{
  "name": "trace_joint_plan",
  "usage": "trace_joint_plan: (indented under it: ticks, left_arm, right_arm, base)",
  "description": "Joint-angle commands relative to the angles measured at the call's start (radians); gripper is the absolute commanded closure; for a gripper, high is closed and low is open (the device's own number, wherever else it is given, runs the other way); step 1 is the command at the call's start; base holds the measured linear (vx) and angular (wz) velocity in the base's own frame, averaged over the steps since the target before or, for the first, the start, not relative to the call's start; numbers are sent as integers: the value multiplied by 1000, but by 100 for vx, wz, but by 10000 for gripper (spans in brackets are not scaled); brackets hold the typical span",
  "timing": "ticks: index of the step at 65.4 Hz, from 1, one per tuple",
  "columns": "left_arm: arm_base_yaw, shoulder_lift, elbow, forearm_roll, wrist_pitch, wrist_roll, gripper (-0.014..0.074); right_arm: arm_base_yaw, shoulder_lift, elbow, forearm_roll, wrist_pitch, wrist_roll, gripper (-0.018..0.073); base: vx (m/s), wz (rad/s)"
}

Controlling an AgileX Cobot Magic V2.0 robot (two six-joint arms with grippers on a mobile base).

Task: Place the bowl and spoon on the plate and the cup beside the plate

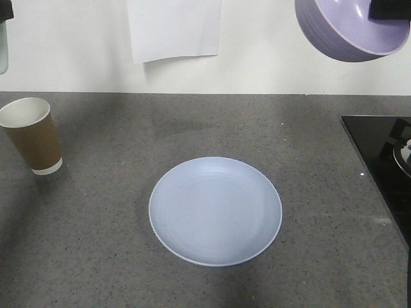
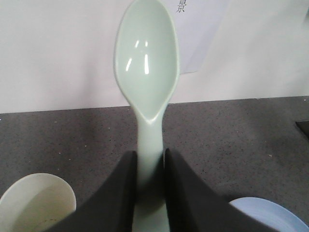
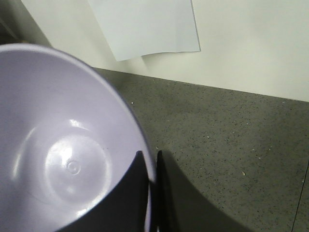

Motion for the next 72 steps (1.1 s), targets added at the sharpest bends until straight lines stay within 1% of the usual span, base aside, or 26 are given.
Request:
trace_joint_plan:
  ticks: [1,72]
  left_arm:
    - [-1,-28,-27,-33,-57,3,603]
    - [-1,-28,-27,-33,-57,3,602]
  right_arm:
    - [-2,-34,-25,55,-39,-4,564]
    - [-2,-34,-25,55,-39,-4,564]
  base:
    - [3,1]
    - [1,0]
